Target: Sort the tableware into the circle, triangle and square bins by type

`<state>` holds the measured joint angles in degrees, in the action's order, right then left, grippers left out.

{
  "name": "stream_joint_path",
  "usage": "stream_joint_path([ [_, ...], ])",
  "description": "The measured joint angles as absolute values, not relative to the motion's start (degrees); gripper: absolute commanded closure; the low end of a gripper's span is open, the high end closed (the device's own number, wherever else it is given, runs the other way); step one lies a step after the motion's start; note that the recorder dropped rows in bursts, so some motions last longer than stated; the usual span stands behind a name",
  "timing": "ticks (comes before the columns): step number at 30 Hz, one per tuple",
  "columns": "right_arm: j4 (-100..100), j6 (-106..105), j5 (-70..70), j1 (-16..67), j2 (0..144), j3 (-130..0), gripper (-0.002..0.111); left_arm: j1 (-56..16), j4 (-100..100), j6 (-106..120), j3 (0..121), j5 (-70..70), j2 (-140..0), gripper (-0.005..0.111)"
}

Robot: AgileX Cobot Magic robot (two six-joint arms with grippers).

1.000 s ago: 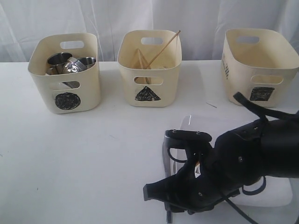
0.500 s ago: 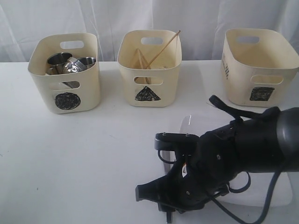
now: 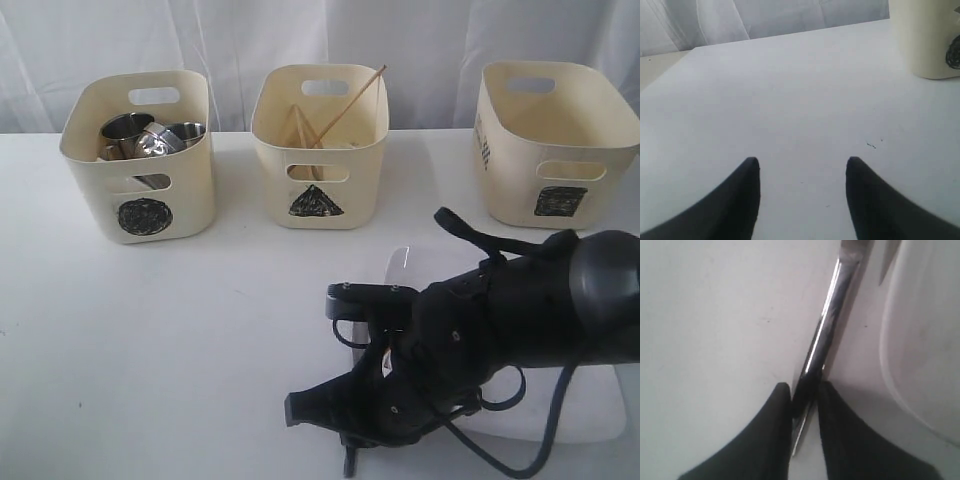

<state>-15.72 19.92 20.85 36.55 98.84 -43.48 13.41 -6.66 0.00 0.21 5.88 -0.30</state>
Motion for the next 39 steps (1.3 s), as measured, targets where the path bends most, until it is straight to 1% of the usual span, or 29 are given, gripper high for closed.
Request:
stream_joint_path([
  [2,-15.95,19.92,20.34,36.55,98.95,-43.48,0.108,13.41,-6.66,0.00,0.21,5.88,-0.30,0.050],
  [13,-16.32,19.89,20.50,36.55,97.85,-43.33,0.108,13.41,-6.66,0.00,0.21,5.88,-0.30,0.050],
  [19,-16.21,13.08,23.28,36.92,92.18,-43.24,0.108,13.41,-6.66,0.00,0.21,5.88,-0.30,0.050],
  [21,-16.06,6.59,26.54,37.15,91.42,-45.76,0.104,13.41,-6.66,0.00,0.21,5.88,-0.30,0.050],
  [24,-12.63,2.63,32.26,37.15,92.13,-51.82,0.093,13.41,-6.66,0.00,0.21,5.88,-0.30,0.050],
  [27,-7.71,1.93,37.71,37.15,95.71,-59.51,0.091,13.41,-6.66,0.00,0.21,5.88,-0.30,0.050],
  [30,-6.14,1.93,42.39,37.15,99.90,-63.50,0.090,13.41,-6.66,0.00,0.21,5.88,-0.30,0.050],
  [36,-4.96,1.93,45.48,37.15,105.54,-65.68,0.078,13.41,-6.66,0.00,0.21,5.88,-0.30,0.050],
  [39,-4.85,1.93,45.25,37.15,106.52,-65.68,0.077,13.41,-6.66,0.00,0.21,5.88,-0.30,0.050],
])
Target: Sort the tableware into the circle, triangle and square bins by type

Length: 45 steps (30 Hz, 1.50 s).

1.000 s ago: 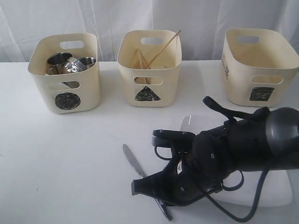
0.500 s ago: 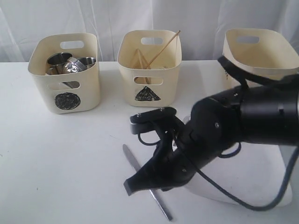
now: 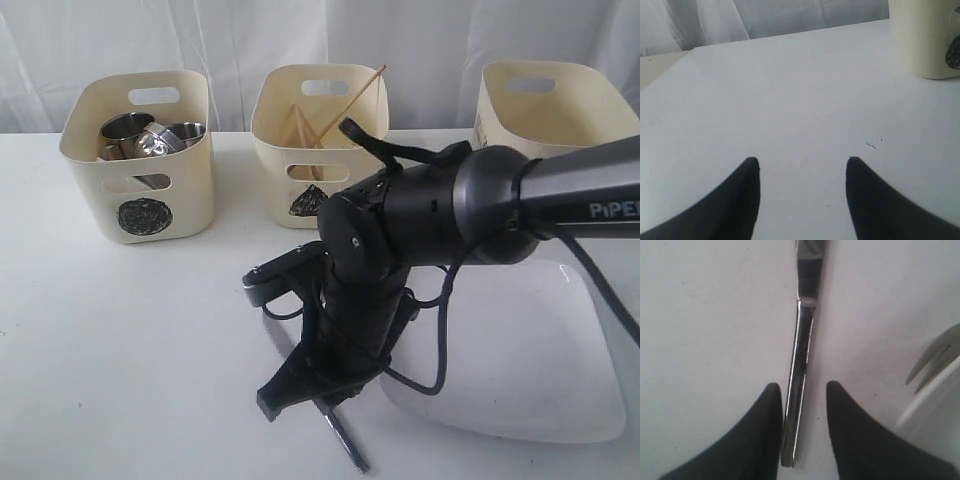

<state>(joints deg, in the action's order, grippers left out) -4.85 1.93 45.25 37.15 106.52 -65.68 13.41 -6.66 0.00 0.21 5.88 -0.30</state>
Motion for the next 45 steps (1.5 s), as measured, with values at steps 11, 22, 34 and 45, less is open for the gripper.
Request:
stream_joint_path([
  [11,-4.35,2.56,45.58,37.63,107.36,-69.96,0.077,13.41,-6.66,0.00,0.21,5.88,-0.30,0.050],
  [22,-2.29,4.91,49.33,38.88,112.03,-71.36,0.077,13.41,-6.66,0.00,0.21,5.88,-0.30,0.050],
  [34,-1.02,6.05,48.77,38.88,113.77,-71.50,0.077,13.41,-6.66,0.00,0.21,5.88,-0.30,0.050],
  [45,-1.02,6.26,49.10,38.88,114.39,-71.90,0.077,13.41,-6.66,0.00,0.21,5.88,-0.30,0.050],
])
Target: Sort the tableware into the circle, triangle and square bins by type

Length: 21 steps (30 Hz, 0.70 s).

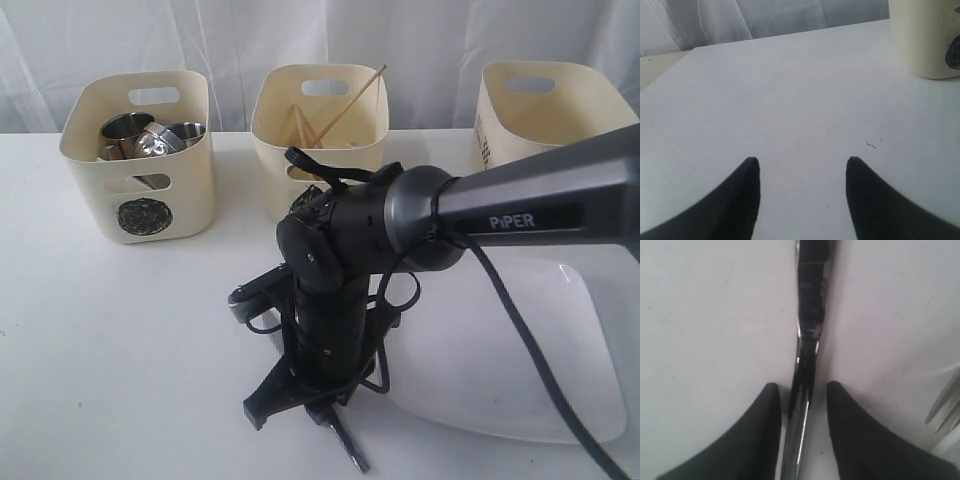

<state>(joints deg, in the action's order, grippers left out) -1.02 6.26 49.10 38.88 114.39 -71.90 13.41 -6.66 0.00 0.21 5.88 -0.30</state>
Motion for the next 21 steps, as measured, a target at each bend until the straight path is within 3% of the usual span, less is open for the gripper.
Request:
stream_joint_path([
  [4,-1.25,6.26,49.40,38.88,114.61,-72.02,0.086,13.41,-6.66,0.00,0.21,5.88,-0.30,0.050],
  [8,-1.25,6.15,49.88,38.88,114.61,-72.15,0.108,13.41,-6.66,0.00,0.21,5.88,-0.30,0.050],
  [21,-4.35,4.36,48.30,39.29,113.23,-72.45,0.108,13.41,-6.66,0.00,0.21,5.88,-0.30,0.050],
])
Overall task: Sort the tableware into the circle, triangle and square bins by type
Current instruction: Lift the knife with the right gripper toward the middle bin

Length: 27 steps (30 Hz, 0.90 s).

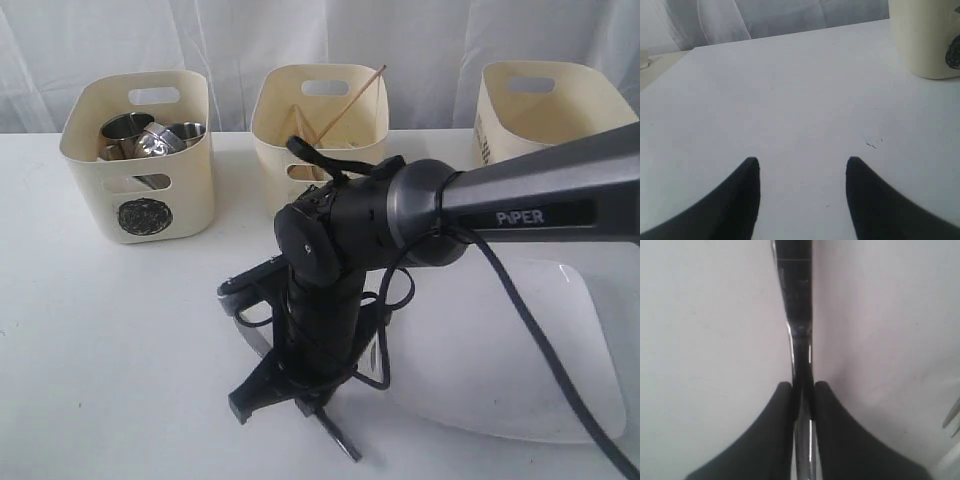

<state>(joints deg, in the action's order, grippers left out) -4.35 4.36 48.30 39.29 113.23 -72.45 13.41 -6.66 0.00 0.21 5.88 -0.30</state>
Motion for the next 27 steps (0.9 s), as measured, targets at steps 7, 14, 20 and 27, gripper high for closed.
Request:
stream_joint_path([
  [7,-5.06,4.95,42.44,39.52,106.70,-72.45,0.108,13.41,-6.66,0.00,0.21,5.88,-0.30,0.050],
  [14,-4.87,7.78,36.42,39.40,102.24,-72.45,0.108,13.41,-6.66,0.00,0.21,5.88,-0.30,0.050],
  [20,-3.71,9.77,33.60,37.38,100.14,-72.19,0.108,13.41,-6.66,0.00,0.21,5.88,-0.30,0.050],
  [27,-2.25,10.31,25.19,32.76,95.87,-68.97,0.108,13.41,-6.66,0.00,0.21,5.88,-0.30,0.050],
])
